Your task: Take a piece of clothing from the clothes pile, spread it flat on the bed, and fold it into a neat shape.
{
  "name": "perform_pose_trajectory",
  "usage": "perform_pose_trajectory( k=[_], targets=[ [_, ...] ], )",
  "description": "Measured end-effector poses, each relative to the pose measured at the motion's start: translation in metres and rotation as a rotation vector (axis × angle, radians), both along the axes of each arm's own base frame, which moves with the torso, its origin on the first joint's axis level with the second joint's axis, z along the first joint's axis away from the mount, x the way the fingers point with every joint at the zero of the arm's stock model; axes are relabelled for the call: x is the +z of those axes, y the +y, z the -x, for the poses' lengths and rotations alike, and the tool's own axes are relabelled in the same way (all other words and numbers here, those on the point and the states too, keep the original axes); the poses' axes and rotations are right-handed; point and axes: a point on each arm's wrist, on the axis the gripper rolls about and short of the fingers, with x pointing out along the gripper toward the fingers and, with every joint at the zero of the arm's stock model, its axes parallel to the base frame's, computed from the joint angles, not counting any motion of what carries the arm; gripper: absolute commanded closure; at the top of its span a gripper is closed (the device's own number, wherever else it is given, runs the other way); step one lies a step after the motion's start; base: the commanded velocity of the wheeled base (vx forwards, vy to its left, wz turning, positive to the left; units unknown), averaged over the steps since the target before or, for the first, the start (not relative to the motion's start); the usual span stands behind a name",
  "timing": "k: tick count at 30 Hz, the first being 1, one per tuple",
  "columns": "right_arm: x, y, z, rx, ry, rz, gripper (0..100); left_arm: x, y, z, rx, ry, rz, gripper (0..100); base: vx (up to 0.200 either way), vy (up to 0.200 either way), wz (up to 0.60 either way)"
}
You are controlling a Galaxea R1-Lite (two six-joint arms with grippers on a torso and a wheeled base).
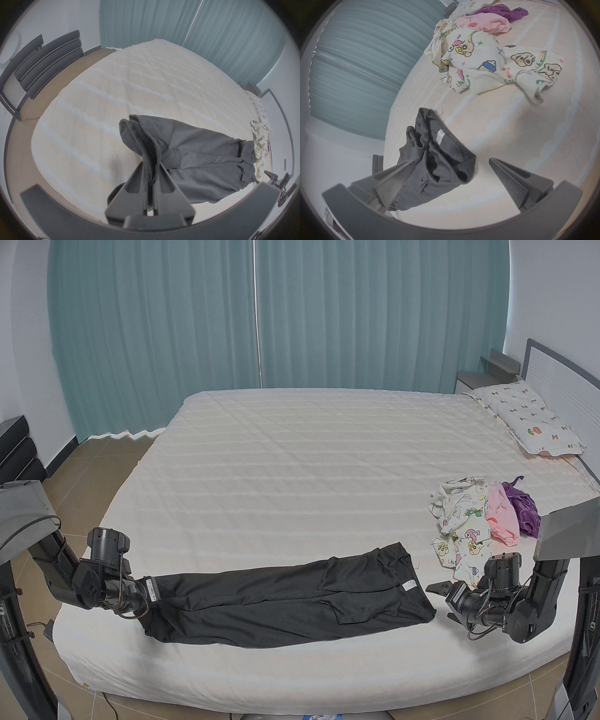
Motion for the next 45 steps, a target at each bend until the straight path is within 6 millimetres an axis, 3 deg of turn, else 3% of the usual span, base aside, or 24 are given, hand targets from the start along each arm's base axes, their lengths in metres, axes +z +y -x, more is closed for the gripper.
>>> perform_pose_trajectory(
  k=[7,20,26,45],
  targets=[
    [0.0001,0.0002,-0.0002,0.000,-0.001,0.000,0,0.0044,-0.0012,-0.0065,0.051,-0.023,0.036,100,0.000,0.000,0.00],
    [0.0002,0.0002,-0.0005,0.000,-0.002,0.000,0,0.0040,-0.0032,-0.0042,0.047,-0.011,0.036,100,0.000,0.000,0.00],
    [0.0002,0.0001,-0.0005,0.000,-0.002,0.000,0,0.0033,-0.0038,-0.0023,0.045,-0.005,0.036,100,0.000,-0.200,0.00],
    [0.0001,0.0002,-0.0003,0.001,-0.001,0.000,0,0.0012,-0.0063,0.0000,0.034,0.004,0.033,100,0.000,0.000,0.00]
  ],
)
